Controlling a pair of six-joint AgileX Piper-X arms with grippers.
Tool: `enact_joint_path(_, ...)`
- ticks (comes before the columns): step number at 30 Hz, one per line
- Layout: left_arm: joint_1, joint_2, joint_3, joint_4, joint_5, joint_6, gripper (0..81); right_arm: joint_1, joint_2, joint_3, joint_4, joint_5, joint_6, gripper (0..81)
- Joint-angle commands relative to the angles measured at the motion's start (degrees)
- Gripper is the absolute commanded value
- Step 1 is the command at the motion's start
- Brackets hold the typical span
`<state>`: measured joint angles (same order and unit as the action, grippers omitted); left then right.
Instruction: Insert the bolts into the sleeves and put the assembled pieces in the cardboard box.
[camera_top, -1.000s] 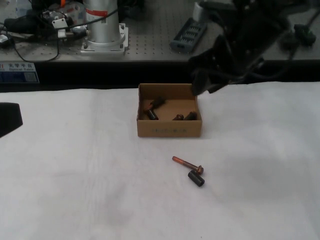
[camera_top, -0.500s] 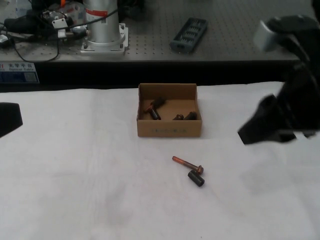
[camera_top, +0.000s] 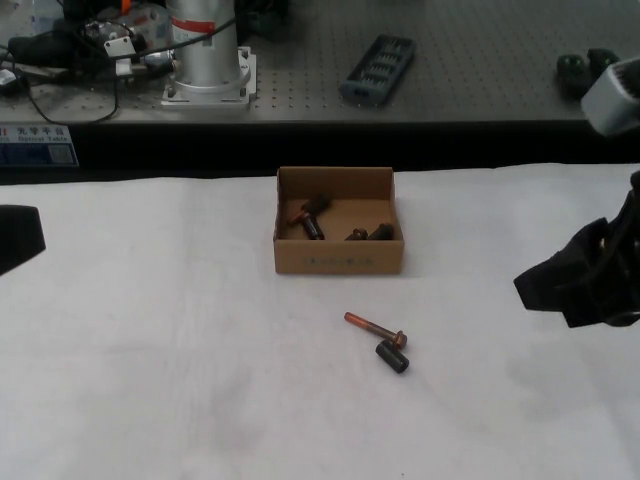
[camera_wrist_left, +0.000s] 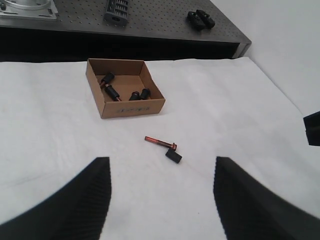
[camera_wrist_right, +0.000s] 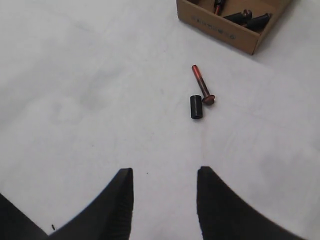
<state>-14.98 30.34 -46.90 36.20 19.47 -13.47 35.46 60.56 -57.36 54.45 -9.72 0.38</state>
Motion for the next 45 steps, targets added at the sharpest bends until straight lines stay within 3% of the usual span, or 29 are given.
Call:
enact_joint_path(1, 0.12, -0.49, -0.37, 0.09, 0.33, 0.61, 43.9, 0.2, 2.0, -0.04, -1.27, -0.16, -0.04, 31.4)
enact_joint_path(9, 0.12, -0.49, -0.37, 0.09, 0.33, 0.61, 43.9, 0.0, 18.77, -2.42, -5.02, -0.26, -6.53, 31.4)
enact_joint_path(21, 0.12, -0.49, -0.37, 0.09, 1.03, 0.61, 43.9, 0.0, 44.9, -20.34, -5.02, 1.42, -15.74, 31.4)
enact_joint_path(31, 0.12, -0.49, -0.37, 0.09, 1.03, 0.61, 43.9, 0.0, 53.37, -30.68, -5.02, 2.77, -22.75, 31.4)
enact_joint_path(45, 0.12, 3.33, -0.37, 0.09, 1.02, 0.61, 43.9, -0.35, 57.7, -32.13, -3.83, 2.77, -24.51, 31.4)
